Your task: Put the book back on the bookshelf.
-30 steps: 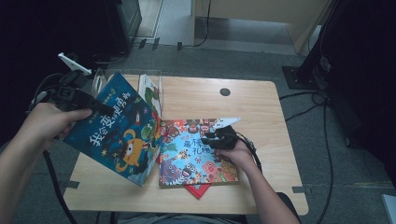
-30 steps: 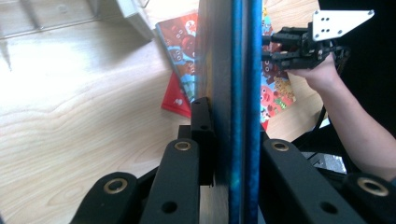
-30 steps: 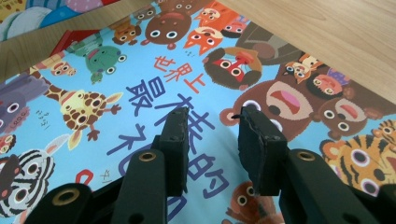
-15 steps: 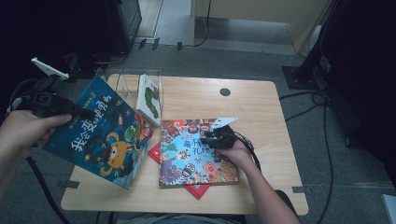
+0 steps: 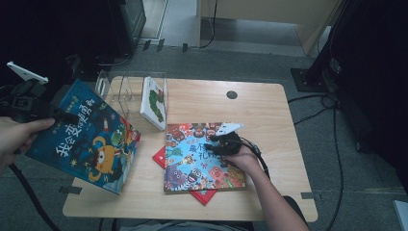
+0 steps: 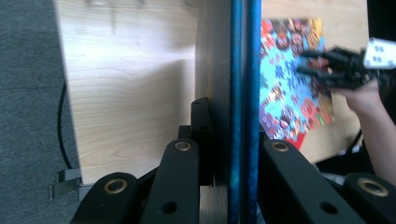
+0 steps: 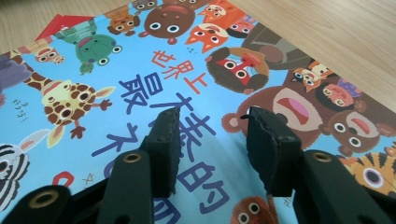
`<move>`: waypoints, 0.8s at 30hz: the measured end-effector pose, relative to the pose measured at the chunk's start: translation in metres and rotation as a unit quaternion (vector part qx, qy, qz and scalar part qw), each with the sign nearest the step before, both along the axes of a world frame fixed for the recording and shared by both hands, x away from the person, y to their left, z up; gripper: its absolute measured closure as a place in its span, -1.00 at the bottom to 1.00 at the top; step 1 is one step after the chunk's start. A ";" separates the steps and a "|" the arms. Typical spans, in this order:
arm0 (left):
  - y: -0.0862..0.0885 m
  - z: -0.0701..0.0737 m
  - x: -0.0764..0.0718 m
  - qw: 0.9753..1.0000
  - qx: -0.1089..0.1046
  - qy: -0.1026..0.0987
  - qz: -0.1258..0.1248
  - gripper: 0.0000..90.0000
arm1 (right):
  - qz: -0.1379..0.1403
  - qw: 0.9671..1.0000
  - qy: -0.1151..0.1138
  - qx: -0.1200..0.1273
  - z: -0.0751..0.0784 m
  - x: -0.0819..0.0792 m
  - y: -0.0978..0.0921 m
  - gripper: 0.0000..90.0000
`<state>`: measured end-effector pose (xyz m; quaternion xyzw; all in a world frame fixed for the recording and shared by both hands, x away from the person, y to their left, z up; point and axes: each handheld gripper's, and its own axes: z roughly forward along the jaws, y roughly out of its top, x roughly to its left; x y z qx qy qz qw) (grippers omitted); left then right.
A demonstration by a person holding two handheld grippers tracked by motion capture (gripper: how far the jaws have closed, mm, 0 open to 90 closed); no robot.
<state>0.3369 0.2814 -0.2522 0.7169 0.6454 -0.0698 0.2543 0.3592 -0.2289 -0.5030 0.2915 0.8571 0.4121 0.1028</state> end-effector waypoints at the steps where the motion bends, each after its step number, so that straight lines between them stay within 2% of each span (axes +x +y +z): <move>1: 0.003 0.000 0.001 1.000 0.000 0.001 0.007 0.84 | 0.001 1.000 0.001 0.001 0.000 0.000 0.000 0.17; 7: 0.014 0.000 0.013 0.999 0.006 -0.003 0.031 0.83 | 0.005 1.000 -0.002 -0.004 0.000 -0.001 0.001 0.15; 12: 0.020 0.002 0.024 0.999 0.013 0.002 0.044 0.84 | 0.006 1.000 -0.007 -0.007 0.000 -0.002 0.002 0.13; 18: 0.025 0.003 0.034 0.998 0.027 -0.003 0.056 0.84 | 0.007 1.000 -0.010 -0.011 0.000 -0.003 0.003 0.12; 24: 0.033 0.004 0.045 0.997 0.021 -0.001 0.071 0.85 | 0.008 1.000 -0.012 -0.012 0.000 -0.004 0.003 0.12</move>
